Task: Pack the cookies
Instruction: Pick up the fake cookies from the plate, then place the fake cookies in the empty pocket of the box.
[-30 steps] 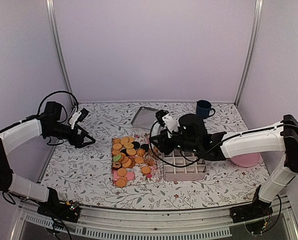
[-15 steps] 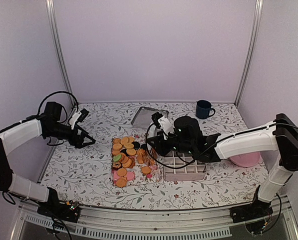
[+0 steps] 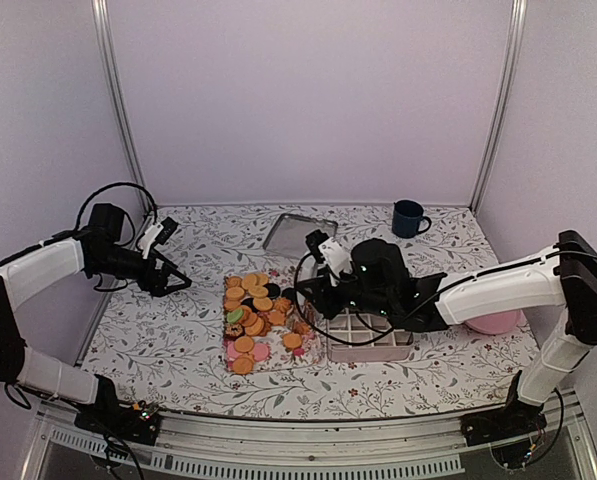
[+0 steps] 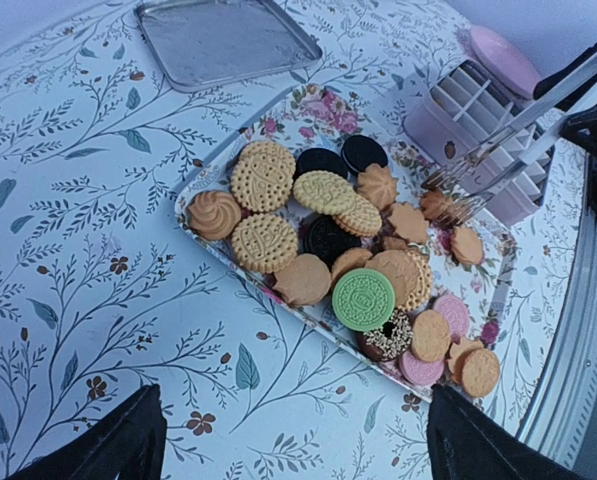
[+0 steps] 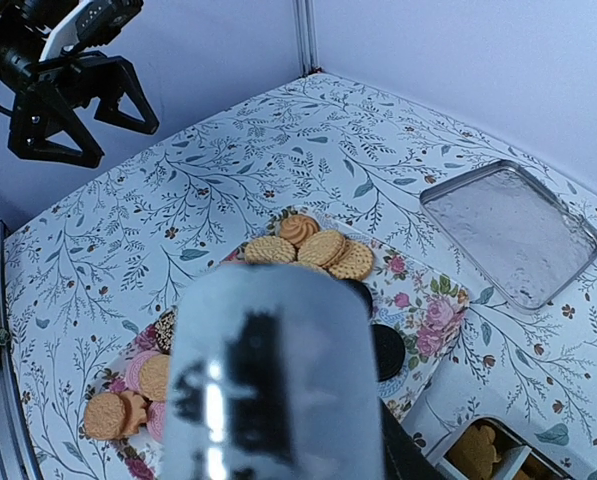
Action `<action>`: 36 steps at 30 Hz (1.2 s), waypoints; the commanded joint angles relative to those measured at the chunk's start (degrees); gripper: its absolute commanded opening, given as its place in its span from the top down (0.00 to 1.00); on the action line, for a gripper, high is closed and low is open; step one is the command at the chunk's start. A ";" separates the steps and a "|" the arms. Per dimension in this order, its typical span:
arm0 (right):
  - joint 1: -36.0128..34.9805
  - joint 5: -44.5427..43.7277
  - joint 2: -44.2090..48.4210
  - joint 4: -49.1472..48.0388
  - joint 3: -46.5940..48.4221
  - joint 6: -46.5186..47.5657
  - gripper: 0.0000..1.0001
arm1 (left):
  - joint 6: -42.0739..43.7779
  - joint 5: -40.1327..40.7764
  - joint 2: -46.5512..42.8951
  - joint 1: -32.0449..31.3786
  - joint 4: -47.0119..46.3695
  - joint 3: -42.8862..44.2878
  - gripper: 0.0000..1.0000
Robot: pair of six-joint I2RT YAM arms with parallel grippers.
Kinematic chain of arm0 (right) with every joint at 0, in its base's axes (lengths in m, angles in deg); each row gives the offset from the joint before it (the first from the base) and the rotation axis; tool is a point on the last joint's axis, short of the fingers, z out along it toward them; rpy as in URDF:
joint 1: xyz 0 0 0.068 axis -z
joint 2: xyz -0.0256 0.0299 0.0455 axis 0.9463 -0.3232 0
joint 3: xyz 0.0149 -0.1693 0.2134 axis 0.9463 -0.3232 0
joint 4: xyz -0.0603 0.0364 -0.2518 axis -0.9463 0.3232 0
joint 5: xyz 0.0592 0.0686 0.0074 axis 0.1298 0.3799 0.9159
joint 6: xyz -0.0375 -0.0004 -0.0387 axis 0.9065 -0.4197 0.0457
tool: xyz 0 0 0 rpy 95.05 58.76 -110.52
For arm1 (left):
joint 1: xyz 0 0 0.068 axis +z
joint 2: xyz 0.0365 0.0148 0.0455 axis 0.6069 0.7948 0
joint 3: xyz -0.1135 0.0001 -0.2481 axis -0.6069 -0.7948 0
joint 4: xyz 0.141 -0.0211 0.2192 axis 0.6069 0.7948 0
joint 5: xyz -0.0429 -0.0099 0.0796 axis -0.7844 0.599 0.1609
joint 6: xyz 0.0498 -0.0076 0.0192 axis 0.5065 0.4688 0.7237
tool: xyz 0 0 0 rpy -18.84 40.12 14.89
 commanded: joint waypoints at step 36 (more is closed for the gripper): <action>12.83 -7.56 24.69 6.49 -9.69 2.14 0.80 | -0.61 -1.70 3.99 0.52 -1.82 1.76 0.09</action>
